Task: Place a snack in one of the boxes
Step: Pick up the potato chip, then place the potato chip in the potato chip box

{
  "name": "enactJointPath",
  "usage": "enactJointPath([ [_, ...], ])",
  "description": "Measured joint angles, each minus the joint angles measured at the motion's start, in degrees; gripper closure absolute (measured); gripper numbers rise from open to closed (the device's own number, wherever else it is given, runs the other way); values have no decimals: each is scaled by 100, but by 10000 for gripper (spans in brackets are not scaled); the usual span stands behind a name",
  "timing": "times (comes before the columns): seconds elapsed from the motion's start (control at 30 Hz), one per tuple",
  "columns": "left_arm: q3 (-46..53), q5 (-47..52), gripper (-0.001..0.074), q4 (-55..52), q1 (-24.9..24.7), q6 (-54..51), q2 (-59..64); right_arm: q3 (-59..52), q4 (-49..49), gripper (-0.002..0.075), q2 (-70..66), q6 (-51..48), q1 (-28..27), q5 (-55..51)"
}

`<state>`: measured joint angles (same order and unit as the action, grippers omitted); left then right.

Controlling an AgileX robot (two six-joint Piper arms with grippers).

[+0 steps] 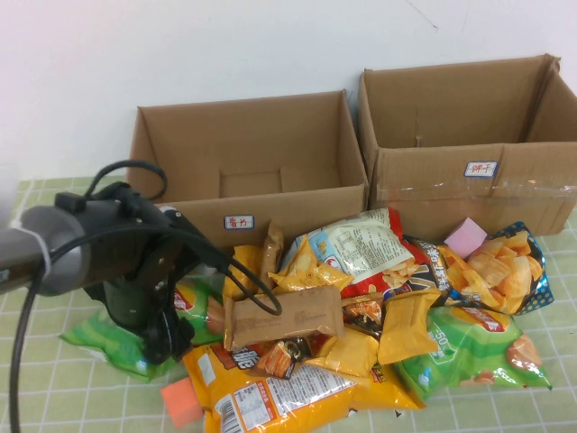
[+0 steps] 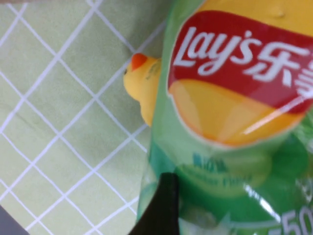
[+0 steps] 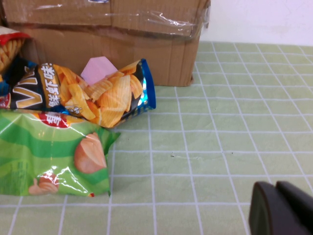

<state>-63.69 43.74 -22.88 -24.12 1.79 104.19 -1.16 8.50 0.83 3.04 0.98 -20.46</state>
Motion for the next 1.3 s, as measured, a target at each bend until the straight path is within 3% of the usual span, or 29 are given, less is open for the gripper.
enactJointPath([
  [0.17, -30, -54, 46, -85, 0, 102, 242, 0, -10, 728, 0, 0, 0, 0],
  [0.23, -80, -40, 81, -85, 0, 116, 318, 0, -10, 728, 0, 0, 0, 0],
  [0.3, -144, -17, 158, -85, 0, 142, 391, 0, -10, 728, 0, 0, 0, 0],
  [0.47, -234, 17, 533, -85, 0, 185, 465, 0, -3, 728, 0, 0, 0, 0],
  [0.5, -258, 17, 574, -112, 0, 185, 465, 0, -3, 728, 0, 0, 0, 0],
  [0.83, -257, 234, 573, -307, 0, 185, 96, 0, -3, 728, 0, 0, 0, 0],
  [1.17, -257, 818, 573, -33, 0, -179, -1826, 0, -3, 728, 0, 0, 0, 0],
  [1.3, -247, 624, 573, 77, 0, -237, -2585, 0, -3, 728, 0, 0, 0, 0],
])
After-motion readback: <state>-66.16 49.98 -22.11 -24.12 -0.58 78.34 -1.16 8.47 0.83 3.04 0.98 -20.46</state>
